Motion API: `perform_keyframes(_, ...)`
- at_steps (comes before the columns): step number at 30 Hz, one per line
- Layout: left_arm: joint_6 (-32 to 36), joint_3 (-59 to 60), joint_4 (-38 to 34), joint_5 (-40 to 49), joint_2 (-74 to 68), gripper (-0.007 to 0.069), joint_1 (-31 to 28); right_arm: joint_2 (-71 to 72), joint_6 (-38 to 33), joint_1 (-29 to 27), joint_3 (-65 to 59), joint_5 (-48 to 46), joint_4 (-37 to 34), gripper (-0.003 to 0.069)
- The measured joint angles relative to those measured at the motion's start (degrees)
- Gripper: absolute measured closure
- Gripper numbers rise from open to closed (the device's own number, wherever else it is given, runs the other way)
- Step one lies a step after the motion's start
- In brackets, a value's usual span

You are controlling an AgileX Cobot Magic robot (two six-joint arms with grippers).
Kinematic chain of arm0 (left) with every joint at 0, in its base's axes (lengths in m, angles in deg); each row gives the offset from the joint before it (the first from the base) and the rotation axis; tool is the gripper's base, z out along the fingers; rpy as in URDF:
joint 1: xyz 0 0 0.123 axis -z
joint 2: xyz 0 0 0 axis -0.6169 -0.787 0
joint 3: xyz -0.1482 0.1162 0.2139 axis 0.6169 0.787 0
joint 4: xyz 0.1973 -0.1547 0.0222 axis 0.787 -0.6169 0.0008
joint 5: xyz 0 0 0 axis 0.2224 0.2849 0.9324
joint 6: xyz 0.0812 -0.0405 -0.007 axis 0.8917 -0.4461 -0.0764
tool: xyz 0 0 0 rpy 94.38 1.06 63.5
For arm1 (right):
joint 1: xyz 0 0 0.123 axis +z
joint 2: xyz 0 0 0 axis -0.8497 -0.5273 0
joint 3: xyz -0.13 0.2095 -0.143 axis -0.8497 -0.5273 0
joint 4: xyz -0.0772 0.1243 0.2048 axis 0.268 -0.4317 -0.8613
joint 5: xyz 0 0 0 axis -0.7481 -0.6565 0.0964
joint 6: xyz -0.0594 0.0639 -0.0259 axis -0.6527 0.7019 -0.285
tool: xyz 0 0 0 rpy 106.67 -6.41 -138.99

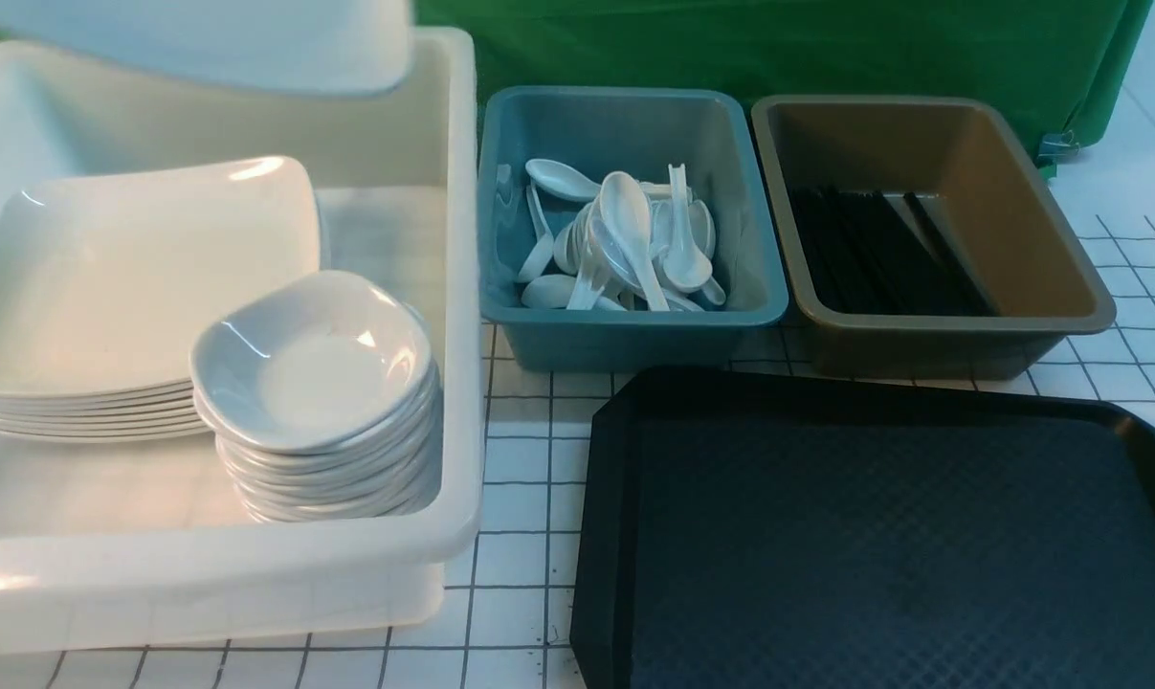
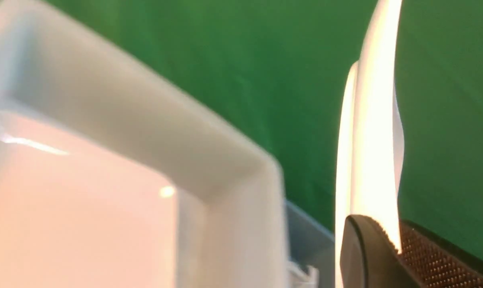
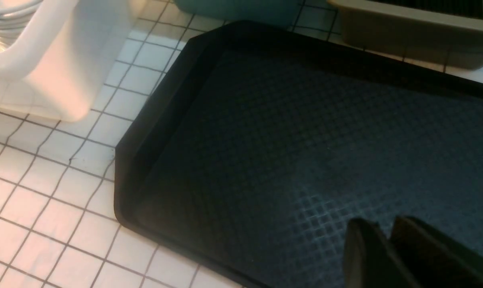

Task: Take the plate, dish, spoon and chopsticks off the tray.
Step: Use the left arm to put the plate into the large storage box on the left

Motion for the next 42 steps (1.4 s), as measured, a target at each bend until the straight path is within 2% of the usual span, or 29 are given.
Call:
perform_keyframes(1,2.24,0.06,-0.65,1.89,-1.8,0.0603,-4.08,0.0,0.0,0.0,0.0,0.0,0.0,0.0555)
perform_keyframes(3,4.22,0.06,-0.66,2.49,-3.91,0.06,-6.81,0.0,0.0,0.0,0.0,0.0,0.0,0.0553)
perform_keyframes(7,6.62,0.06,-0.53,2.2,-7.49,0.0599,-8.72,0.0,0.0,0.0,0.0,0.0,0.0,0.0547)
perform_keyframes(11,8.19,0.06,-0.18,2.48,-12.0,0.0599,-8.72,0.0,0.0,0.0,0.0,0.0,0.0,0.0545)
perform_keyframes(17,9.86,0.07,4.1,-1.49,-17.7,0.0599,-8.72,0.0,0.0,0.0,0.0,0.0,0.0,0.0536)
perform_keyframes(35,11.98,0.07,3.78,1.05,-26.86,0.0606,-8.6,0.0,0.18,0.0,0.0,0.44,0.0,0.0517)
perform_keyframes(39,14.22,0.07,4.45,0.99,-27.19,0.0606,-7.09,0.0,0.18,0.0,0.0,1.31,0.0,0.0515)
perform_keyframes(42,15.03,0.07,7.63,0.52,-27.56,0.0593,-5.17,0.0,0.18,0.0,0.0,1.93,0.0,0.0514)
